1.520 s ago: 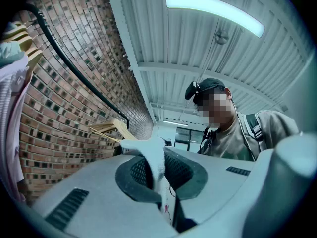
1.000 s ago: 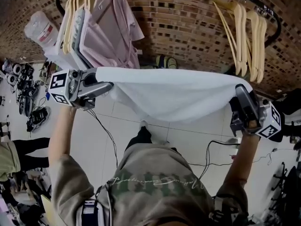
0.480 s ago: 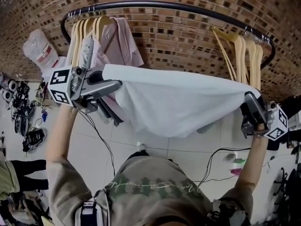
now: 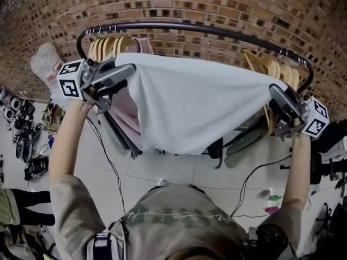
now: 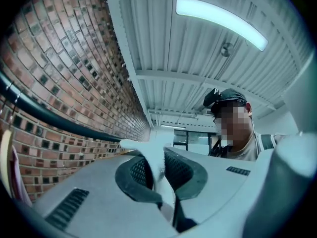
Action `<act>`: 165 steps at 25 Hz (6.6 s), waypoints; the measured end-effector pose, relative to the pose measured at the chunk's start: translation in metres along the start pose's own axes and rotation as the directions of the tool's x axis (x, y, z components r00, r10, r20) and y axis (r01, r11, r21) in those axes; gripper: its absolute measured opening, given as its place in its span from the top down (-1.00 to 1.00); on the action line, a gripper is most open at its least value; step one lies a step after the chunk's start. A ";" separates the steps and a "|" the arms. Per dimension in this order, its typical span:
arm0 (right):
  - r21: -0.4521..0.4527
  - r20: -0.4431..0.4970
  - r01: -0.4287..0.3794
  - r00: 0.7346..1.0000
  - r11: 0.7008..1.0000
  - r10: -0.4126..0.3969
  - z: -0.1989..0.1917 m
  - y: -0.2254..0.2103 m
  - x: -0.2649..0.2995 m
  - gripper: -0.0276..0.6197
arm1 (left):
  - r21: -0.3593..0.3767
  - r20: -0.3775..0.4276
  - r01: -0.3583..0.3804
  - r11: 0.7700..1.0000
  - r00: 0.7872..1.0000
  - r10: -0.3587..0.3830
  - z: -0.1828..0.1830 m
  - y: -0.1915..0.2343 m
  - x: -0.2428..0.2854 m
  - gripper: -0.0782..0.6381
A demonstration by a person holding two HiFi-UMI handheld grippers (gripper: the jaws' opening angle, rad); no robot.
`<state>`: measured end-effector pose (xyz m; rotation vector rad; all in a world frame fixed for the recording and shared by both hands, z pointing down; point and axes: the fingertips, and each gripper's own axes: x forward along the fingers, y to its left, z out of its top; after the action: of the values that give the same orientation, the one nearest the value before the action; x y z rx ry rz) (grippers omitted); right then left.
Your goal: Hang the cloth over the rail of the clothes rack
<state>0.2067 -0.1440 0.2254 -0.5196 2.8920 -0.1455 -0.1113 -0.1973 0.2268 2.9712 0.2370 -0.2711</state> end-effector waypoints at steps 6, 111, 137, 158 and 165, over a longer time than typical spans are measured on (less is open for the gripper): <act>-0.070 -0.033 -0.046 0.998 0.996 0.044 0.049 -0.027 0.018 0.85 | 0.048 -0.053 -0.056 0.997 0.997 0.059 0.022 0.025 0.005 0.74; 0.127 -0.189 0.354 0.926 0.927 -0.328 0.132 -0.395 0.083 0.85 | -0.101 -0.202 -0.341 0.935 0.927 0.317 0.134 0.358 0.036 0.73; 0.073 -0.410 0.392 0.850 0.917 -0.330 0.075 -0.406 0.089 0.85 | -0.048 -0.439 -0.478 0.877 0.799 0.411 0.061 0.384 0.011 0.73; 0.096 -0.402 0.368 0.864 0.925 -0.302 0.073 -0.403 0.093 0.85 | -0.064 -0.438 -0.475 0.878 0.804 0.403 0.061 0.388 0.011 0.73; 0.072 -0.397 0.351 0.869 0.934 -0.296 0.077 -0.404 0.100 0.85 | -0.061 -0.424 -0.463 0.884 0.814 0.397 0.067 0.388 0.010 0.73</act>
<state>0.2663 -0.5610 0.1860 -1.0558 3.0973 -0.5586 -0.0469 -0.5855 0.2117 2.7784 -0.3641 0.3993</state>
